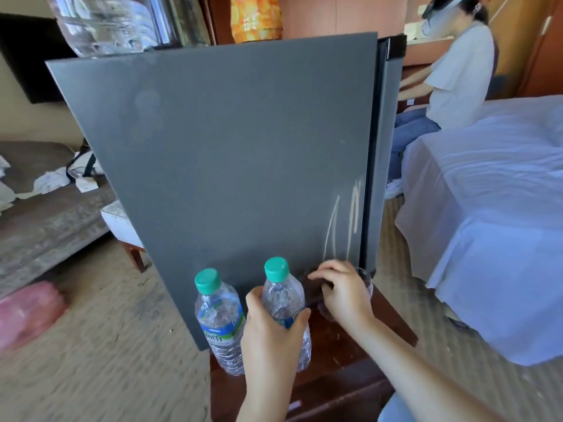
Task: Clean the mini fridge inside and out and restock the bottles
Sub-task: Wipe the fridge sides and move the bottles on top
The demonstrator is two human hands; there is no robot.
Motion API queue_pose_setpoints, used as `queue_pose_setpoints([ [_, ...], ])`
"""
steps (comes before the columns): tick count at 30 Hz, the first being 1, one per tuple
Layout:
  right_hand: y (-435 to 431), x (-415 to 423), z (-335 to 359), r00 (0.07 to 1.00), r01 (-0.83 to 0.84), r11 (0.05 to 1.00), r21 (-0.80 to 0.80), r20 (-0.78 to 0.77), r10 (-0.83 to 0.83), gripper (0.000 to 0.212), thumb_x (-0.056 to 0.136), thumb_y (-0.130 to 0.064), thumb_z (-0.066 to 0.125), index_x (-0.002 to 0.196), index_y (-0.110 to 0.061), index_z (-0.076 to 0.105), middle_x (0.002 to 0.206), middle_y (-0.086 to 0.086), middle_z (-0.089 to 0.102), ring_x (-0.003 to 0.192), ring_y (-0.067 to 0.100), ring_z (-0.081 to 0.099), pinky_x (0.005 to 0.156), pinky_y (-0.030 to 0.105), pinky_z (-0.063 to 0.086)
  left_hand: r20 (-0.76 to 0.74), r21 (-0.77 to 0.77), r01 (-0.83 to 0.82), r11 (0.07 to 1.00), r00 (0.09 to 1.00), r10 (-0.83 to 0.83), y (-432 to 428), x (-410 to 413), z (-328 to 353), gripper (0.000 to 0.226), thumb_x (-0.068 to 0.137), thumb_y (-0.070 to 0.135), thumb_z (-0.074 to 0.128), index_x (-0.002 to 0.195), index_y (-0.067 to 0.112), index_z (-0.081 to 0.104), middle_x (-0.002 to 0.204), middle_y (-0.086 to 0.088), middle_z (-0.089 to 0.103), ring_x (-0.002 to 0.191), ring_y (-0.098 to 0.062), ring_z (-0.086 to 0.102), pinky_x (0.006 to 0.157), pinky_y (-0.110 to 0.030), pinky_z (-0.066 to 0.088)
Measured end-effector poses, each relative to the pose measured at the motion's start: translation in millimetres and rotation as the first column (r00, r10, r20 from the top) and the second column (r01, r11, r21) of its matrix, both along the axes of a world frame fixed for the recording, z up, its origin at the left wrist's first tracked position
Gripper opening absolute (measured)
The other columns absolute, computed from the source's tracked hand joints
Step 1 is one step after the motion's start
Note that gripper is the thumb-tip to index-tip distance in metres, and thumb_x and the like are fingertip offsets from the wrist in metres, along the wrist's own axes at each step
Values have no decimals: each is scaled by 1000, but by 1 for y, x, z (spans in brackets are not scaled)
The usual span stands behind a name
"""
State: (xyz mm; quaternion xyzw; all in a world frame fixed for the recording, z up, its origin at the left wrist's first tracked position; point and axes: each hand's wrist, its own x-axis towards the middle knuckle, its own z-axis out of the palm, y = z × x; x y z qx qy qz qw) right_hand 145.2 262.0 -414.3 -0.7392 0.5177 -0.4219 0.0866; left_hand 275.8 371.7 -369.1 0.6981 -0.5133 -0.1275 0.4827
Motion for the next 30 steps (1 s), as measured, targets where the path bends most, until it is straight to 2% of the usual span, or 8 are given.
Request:
queue_pose_setpoints([
  [3, -8, -3, 44, 992, 75, 979, -190, 113, -54, 39, 73, 11, 61, 88, -21, 76, 100, -8, 64, 96, 13, 56, 85, 17, 43, 20, -1, 0, 1000, 1000, 0, -5, -1, 1, 71, 69, 35, 82, 124, 19, 40, 115, 1, 63, 102, -21, 64, 83, -30, 51],
  [6, -5, 0, 44, 998, 49, 974, -221, 43, -41, 36, 74, 8, 64, 90, -21, 76, 102, -8, 63, 98, 10, 54, 86, 14, 42, 2, -21, -5, 1000, 1000, 5, -12, 0, 2, 71, 70, 34, 82, 125, 19, 38, 115, -1, 62, 100, -24, 65, 81, -33, 54],
  [9, 3, 6, 0, 999, -11, 972, -236, -44, 0, 38, 70, 10, 66, 94, -19, 76, 102, -4, 63, 101, 11, 53, 86, 19, 45, -25, -42, -20, 999, 1000, 19, -17, 1, 0, 70, 69, 29, 83, 123, 18, 39, 113, -1, 62, 100, -26, 64, 76, -30, 50],
  [11, 6, 11, -24, 998, -45, 979, -200, -53, 35, 36, 69, 6, 69, 95, -18, 76, 103, -3, 64, 101, 12, 55, 87, 17, 43, -40, -63, -24, 998, 999, 21, -18, 1, 0, 69, 68, 26, 84, 122, 18, 40, 109, 3, 60, 99, -25, 63, 74, -27, 46],
  [16, 16, 20, -72, 971, -53, 998, 44, -231, 62, 43, 56, -6, 86, 88, -33, 76, 98, -15, 64, 89, 4, 63, 69, 10, 47, -60, -87, -37, 996, 998, 32, -18, 5, -1, 68, 69, 24, 83, 122, 19, 41, 103, 11, 53, 100, -22, 61, 73, -25, 43],
  [21, 23, 18, -61, 990, -21, 994, 111, -135, 36, 39, 80, 3, 61, 104, -24, 75, 107, -10, 64, 103, 13, 57, 89, 9, 36, -62, -104, -31, 994, 998, 25, -23, 6, -4, 68, 67, 19, 84, 121, 15, 43, 103, 8, 53, 101, -24, 60, 74, -25, 44],
  [24, 47, 1, -50, 1000, -18, 999, 31, -12, 19, 43, 77, 9, 61, 98, -25, 77, 103, -17, 61, 100, 3, 54, 92, 2, 32, -70, -114, -32, 993, 997, 24, -28, 6, -7, 69, 68, 17, 84, 124, 12, 43, 111, 1, 57, 106, -25, 59, 80, -27, 46],
  [30, 71, -49, -30, 997, 60, 990, -129, 61, -52, 49, 69, 17, 68, 93, -25, 77, 101, -16, 63, 97, -3, 57, 87, 8, 42, -20, -163, -67, 984, 998, 64, -37, -2, -3, 77, 70, 13, 81, 134, 9, 40, 126, -11, 54, 115, -32, 52, 94, -42, 47],
])
